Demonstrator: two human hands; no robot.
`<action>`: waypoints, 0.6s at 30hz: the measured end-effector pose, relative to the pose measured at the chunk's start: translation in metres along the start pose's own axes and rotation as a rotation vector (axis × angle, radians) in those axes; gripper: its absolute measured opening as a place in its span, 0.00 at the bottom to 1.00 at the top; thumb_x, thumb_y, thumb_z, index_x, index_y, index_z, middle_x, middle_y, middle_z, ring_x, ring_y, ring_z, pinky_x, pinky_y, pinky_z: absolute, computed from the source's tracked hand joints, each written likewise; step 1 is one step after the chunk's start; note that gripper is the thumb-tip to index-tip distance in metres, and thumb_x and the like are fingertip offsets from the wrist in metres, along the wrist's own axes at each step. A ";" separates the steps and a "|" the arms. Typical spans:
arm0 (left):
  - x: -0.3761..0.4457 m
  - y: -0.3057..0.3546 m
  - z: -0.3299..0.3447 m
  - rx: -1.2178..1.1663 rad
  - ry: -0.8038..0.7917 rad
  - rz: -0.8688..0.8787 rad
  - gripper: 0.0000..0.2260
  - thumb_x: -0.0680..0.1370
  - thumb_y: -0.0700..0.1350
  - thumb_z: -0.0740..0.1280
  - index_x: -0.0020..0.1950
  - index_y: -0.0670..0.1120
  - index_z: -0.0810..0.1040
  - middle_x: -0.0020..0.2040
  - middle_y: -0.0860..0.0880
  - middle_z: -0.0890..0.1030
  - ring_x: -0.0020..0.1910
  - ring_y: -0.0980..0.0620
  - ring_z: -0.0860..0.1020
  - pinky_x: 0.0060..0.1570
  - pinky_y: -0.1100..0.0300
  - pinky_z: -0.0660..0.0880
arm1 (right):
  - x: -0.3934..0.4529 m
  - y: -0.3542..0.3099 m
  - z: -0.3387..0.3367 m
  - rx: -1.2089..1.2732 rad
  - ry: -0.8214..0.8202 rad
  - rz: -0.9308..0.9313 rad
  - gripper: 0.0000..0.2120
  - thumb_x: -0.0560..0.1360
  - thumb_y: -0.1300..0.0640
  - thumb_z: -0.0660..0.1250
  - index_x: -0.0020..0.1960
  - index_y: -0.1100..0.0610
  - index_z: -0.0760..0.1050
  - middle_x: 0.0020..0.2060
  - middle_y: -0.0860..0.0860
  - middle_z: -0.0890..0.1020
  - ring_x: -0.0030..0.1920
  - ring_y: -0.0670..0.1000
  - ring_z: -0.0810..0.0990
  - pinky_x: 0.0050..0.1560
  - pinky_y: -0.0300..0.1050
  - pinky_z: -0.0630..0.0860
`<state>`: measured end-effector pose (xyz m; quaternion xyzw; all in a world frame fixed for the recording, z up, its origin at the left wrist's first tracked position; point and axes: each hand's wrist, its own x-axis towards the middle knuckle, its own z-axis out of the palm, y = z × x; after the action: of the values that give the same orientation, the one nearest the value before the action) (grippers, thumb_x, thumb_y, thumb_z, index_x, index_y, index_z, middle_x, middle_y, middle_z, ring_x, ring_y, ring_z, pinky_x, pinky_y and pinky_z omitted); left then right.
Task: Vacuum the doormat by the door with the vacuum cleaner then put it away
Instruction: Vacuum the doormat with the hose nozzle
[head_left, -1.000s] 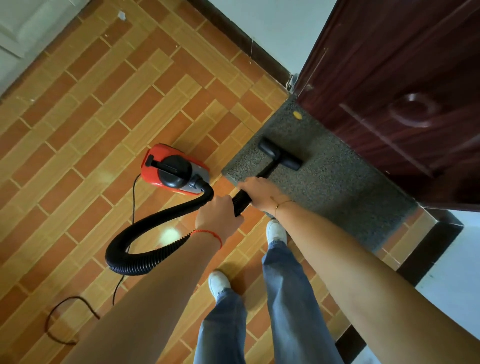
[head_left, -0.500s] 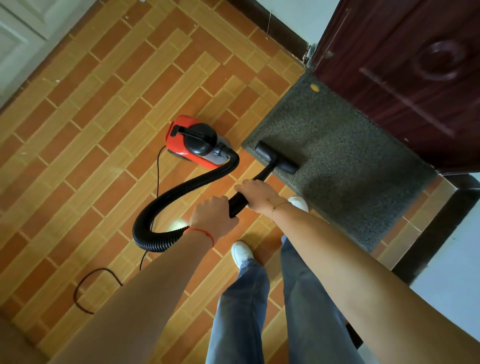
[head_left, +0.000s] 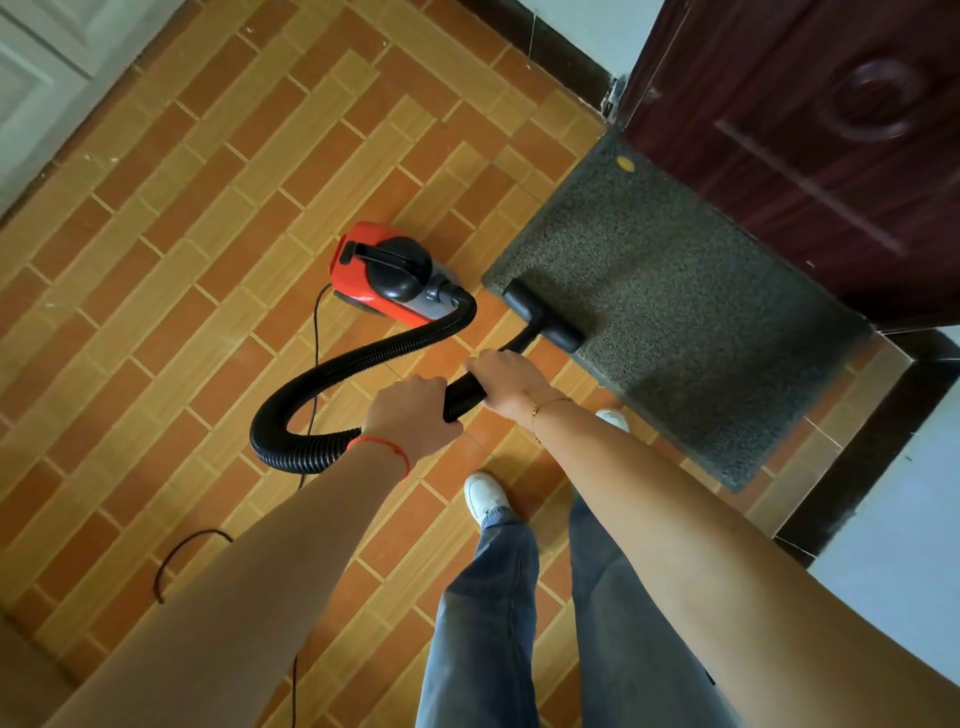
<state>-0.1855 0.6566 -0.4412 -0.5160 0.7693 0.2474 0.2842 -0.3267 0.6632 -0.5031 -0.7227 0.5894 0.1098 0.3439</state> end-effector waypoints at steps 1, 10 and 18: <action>0.003 0.003 -0.002 0.003 0.002 0.002 0.10 0.74 0.51 0.64 0.51 0.48 0.74 0.35 0.51 0.72 0.33 0.51 0.74 0.30 0.59 0.71 | 0.000 0.004 -0.002 0.008 0.002 0.005 0.07 0.76 0.66 0.62 0.53 0.59 0.73 0.46 0.56 0.80 0.47 0.58 0.81 0.38 0.46 0.72; 0.055 0.069 -0.031 0.026 0.024 0.040 0.08 0.74 0.51 0.63 0.47 0.48 0.72 0.35 0.51 0.73 0.31 0.52 0.73 0.28 0.60 0.68 | 0.003 0.085 -0.037 -0.015 0.011 0.044 0.08 0.77 0.67 0.59 0.54 0.61 0.72 0.50 0.58 0.79 0.50 0.59 0.80 0.39 0.46 0.70; 0.115 0.158 -0.068 -0.010 0.017 0.051 0.07 0.75 0.50 0.64 0.47 0.47 0.73 0.34 0.50 0.74 0.28 0.52 0.73 0.25 0.60 0.68 | 0.004 0.191 -0.080 -0.020 0.034 0.036 0.07 0.77 0.65 0.60 0.53 0.59 0.73 0.49 0.56 0.79 0.50 0.58 0.81 0.38 0.46 0.69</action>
<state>-0.3809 0.5899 -0.4586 -0.4997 0.7834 0.2537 0.2687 -0.5227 0.5966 -0.5164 -0.7172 0.6069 0.1095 0.3243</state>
